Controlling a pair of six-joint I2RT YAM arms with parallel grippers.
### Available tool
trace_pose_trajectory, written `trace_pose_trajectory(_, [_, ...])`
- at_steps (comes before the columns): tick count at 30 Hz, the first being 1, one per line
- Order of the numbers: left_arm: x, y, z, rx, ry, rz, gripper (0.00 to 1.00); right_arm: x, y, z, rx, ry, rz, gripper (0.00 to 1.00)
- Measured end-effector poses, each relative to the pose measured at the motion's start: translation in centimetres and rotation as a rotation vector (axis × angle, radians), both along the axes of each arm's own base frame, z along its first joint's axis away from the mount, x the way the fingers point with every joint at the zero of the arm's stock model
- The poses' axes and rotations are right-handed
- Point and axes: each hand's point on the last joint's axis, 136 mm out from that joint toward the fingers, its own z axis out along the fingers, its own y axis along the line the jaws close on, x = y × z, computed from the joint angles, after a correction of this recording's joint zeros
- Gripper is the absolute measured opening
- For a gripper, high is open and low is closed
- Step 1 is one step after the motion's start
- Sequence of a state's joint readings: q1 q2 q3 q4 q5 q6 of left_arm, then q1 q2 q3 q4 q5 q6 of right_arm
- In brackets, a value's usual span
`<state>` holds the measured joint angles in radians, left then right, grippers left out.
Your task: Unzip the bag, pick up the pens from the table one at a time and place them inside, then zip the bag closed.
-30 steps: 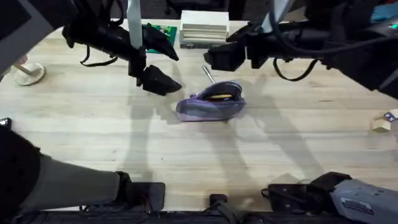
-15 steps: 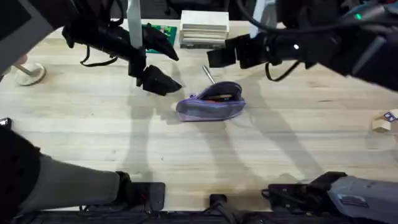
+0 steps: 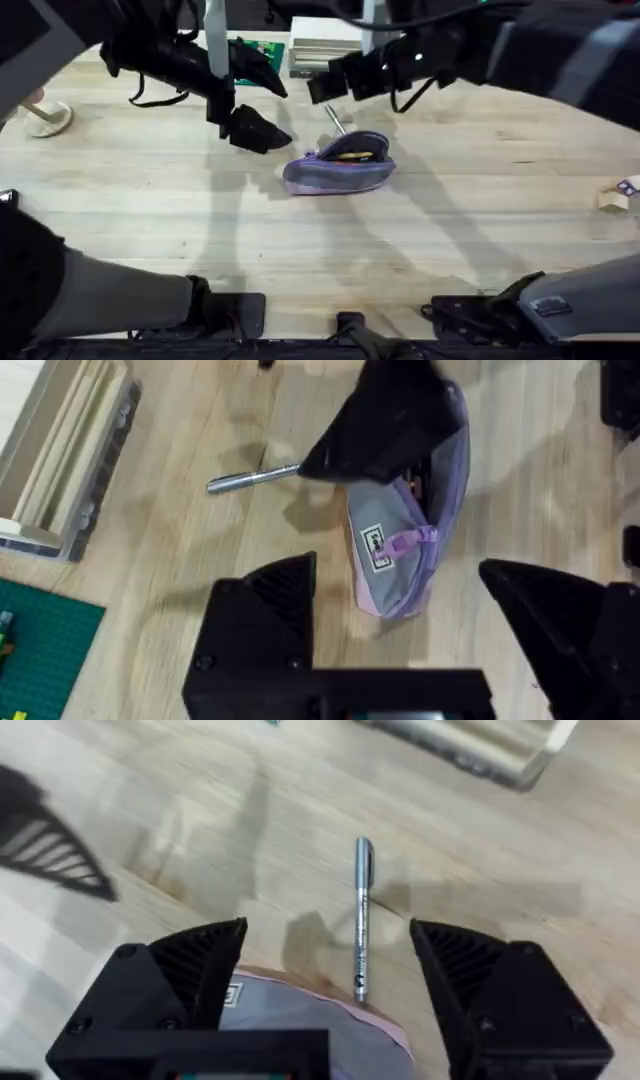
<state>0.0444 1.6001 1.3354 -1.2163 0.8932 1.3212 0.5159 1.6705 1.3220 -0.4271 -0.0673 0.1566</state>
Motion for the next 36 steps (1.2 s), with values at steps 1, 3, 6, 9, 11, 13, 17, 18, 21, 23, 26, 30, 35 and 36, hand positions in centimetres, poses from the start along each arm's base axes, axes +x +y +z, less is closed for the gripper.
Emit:
trace_pose_trajectory(1, [0.0, 0.0, 0.0, 0.0, 0.0, 0.0, 0.993, 0.1, 0.1, -0.8, -0.009, 0.016, 0.0, 0.998])
trace_pose_trajectory(3, [0.0, 0.0, 0.0, 0.0, 0.0, 0.0, 0.993, 0.3, 0.2, -2.1, -0.021, 0.037, 0.0, 0.998])
trace_pose_trajectory(6, [0.0, 0.0, 0.0, 0.0, 0.0, 0.0, 0.993, 0.9, 0.5, -3.5, -0.028, 0.048, 0.0, 0.998])
trace_pose_trajectory(9, [0.0, 0.0, 0.0, 0.0, 0.0, 0.0, 0.993, 1.7, 0.9, -4.6, -0.024, 0.042, 0.0, 0.998])
trace_pose_trajectory(11, [0.0, 0.0, 0.0, 0.0, 0.0, 0.0, 0.993, 2.1, 1.2, -5.4, -0.025, 0.041, -0.001, 0.998])
trace_pose_trajectory(13, [0.0, 0.0, 0.0, 0.0, 0.0, 0.0, 0.993, 2.3, 1.3, -6.5, -0.034, 0.056, -0.001, 0.998])
trace_pose_trajectory(17, [0.0, 0.0, 0.0, 0.0, 0.0, 0.0, 0.993, 2.0, 1.1, -9.9, -0.073, 0.122, -0.002, 0.998])
trace_pose_trajectory(18, [0.0, 0.0, 0.0, 0.0, 0.0, 0.0, 0.993, 1.9, 1.0, -10.7, -0.082, 0.139, -0.002, 0.998])
trace_pose_trajectory(21, [0.0, 0.0, 0.0, 0.0, 0.0, 0.0, 0.993, 2.0, 0.9, -11.5, -0.101, 0.147, -0.004, 0.992])
trace_pose_trajectory(23, [0.0, 0.0, 0.0, 0.0, 0.0, 0.0, 0.993, 2.2, 0.9, -11.7, -0.104, 0.145, -0.004, 0.958])
trace_pose_trajectory(26, [0.0, 0.0, 0.0, 0.0, 0.001, 0.0, 0.993, 2.3, 0.8, -11.7, -0.109, 0.143, -0.008, 0.87])
trace_pose_trajectory(30, [-0.1, 0.0, 0.0, 0.0, 0.006, 0.0, 0.993, 2.7, 0.4, -11.8, -0.121, 0.137, -0.02, 0.595])
trace_pose_trajectory(35, [-0.1, 0.0, 0.0, 0.0, 0.007, 0.0, 0.993, 2.6, 0.2, -12.1, -0.129, 0.142, -0.025, 0.15])
trace_pose_trajectory(36, [-0.1, 0.0, 0.0, 0.0, 0.007, 0.0, 0.993, 2.6, 0.1, -12.1, -0.13, 0.143, -0.026, 0.088])
